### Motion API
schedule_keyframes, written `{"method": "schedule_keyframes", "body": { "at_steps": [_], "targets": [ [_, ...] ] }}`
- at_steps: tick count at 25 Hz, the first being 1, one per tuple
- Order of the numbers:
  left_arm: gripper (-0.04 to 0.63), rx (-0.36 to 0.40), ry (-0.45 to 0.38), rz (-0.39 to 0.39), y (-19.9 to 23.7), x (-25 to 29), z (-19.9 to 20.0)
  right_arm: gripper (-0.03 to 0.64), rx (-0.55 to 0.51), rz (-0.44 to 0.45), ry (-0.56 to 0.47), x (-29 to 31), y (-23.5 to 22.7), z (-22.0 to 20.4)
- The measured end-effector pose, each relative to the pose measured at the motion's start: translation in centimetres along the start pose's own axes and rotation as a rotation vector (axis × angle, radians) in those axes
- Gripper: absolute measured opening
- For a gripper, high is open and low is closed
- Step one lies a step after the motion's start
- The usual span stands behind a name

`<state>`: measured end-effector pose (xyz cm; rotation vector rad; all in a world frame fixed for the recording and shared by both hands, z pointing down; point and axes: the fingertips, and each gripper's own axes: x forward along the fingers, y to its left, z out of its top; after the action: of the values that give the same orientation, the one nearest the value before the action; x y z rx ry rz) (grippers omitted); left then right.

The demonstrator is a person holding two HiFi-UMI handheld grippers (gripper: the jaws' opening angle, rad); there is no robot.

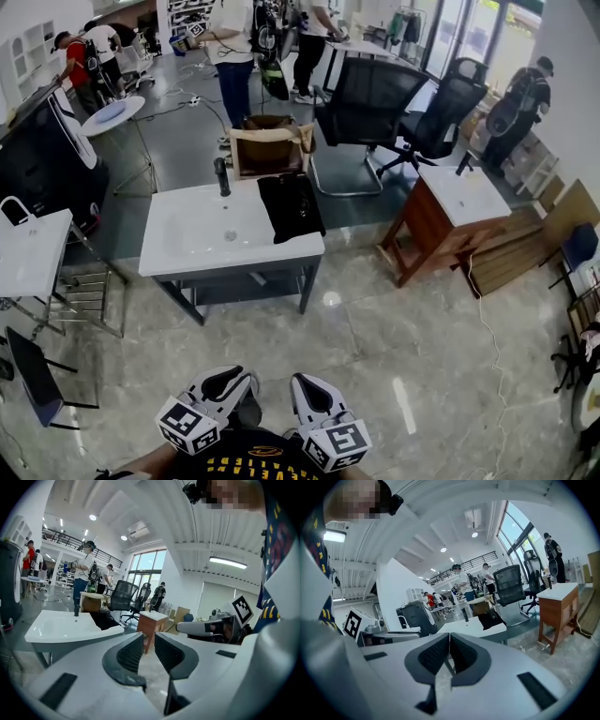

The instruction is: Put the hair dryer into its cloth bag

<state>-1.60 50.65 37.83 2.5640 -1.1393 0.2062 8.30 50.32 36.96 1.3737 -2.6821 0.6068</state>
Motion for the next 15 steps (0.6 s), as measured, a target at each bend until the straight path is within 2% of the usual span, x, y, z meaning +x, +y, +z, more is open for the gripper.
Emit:
{"method": "schedule_keyframes", "body": {
  "at_steps": [5,9,15],
  "targets": [
    [0.075,0.012,-0.031,-0.049,5.7,2.6,3.3,0.009,-0.026,-0.040,-0.007,5.9,-0.4,2.3],
    [0.075,0.005,-0.024,-0.095,9.8,4.1,4.6,0.009,-0.039,-0.060,0.007,10.6,-0.3,3.4],
    [0.077,-0.037,-0.019,-0.109,15.9,5.2,5.7,0.009,-0.033,-0.103,0.035,15.6,-0.4,4.6]
  ]
}}
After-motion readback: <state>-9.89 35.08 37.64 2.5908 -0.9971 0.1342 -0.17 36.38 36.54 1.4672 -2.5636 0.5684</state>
